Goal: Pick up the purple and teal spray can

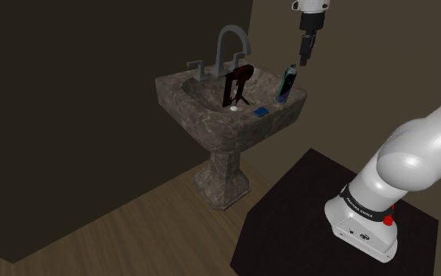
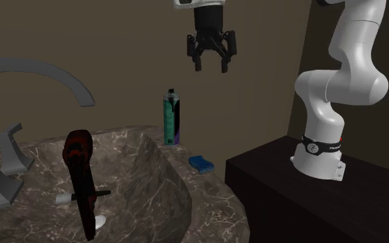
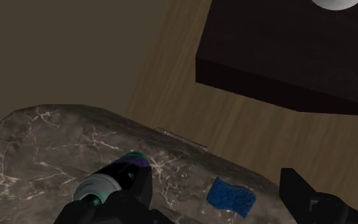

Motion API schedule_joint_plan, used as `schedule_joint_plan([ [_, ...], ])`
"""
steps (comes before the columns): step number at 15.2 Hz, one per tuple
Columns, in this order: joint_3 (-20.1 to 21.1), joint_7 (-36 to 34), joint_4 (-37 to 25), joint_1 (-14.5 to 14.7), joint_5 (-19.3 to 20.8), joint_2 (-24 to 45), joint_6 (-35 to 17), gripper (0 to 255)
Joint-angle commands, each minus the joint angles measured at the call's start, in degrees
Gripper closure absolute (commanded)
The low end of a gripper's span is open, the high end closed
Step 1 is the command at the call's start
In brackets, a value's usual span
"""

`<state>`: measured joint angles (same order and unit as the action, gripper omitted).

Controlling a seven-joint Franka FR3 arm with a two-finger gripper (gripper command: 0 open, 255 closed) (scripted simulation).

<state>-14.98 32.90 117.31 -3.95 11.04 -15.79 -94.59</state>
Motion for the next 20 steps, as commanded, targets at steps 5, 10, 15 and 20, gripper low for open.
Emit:
schedule_joint_plan([
  [5,-4.1,10.6,-10.2,-1.5,-0.6,13.4,-0.9,0],
  [10,-5.8,18.1,-20.0,-3.6,-2.2,24.4,-0.4,0],
  [15,-5.7,17.6,-16.7,-3.7,-2.3,24.9,-4.0,0],
  [20,-5.7,17.4,-15.3,-3.7,-2.4,25.3,-5.9,255],
])
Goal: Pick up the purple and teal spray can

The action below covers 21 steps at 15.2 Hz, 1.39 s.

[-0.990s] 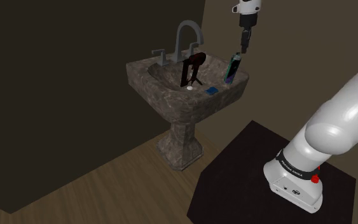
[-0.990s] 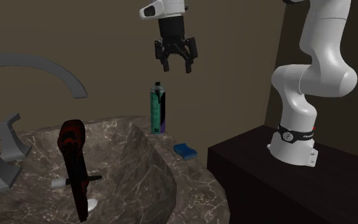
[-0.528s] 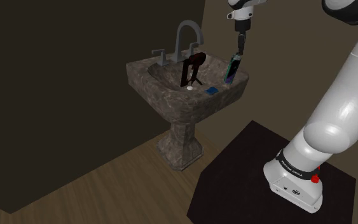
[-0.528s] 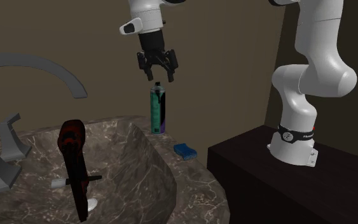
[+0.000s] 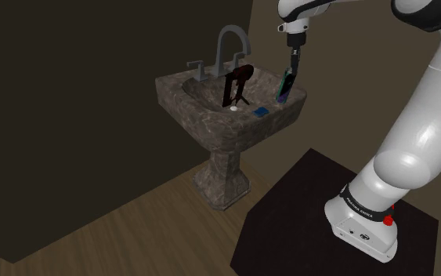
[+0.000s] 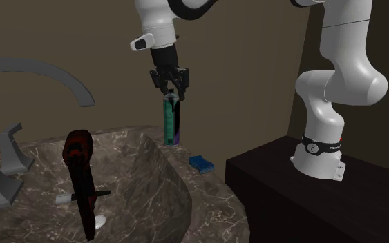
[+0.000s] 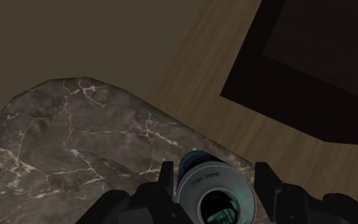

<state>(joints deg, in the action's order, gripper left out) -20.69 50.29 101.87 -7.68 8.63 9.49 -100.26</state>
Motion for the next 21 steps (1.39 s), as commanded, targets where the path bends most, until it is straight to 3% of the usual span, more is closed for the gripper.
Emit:
schedule_joint_plan([
  [1,0.0,0.0,0.1,0.0,0.0,0.0,-0.1,255],
  [9,0.0,0.0,0.2,0.0,0.0,0.0,-0.2,255],
  [21,-0.1,1.2,-7.8,0.1,0.2,-1.0,8.6,255],
])
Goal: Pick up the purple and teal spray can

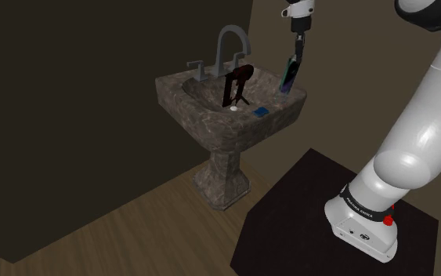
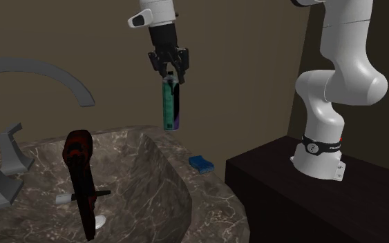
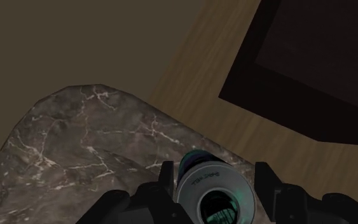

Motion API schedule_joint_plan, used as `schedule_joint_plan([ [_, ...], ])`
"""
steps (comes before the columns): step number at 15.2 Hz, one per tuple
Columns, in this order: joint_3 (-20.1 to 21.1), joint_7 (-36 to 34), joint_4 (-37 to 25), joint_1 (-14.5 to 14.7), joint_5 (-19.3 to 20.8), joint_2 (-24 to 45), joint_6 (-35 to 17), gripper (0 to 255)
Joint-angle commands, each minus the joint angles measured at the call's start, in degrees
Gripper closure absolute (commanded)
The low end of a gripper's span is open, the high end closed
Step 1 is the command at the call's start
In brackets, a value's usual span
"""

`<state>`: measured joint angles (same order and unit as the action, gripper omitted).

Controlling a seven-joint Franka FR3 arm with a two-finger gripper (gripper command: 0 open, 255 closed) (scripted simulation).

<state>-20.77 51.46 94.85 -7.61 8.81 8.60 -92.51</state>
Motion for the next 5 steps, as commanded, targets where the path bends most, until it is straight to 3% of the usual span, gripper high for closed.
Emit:
schedule_joint_plan([
  [1,0.0,0.2,-1.5,0.0,0.0,-0.1,1.6,255],
  [5,0.0,0.5,-3.3,0.0,0.0,0.0,3.2,255],
])
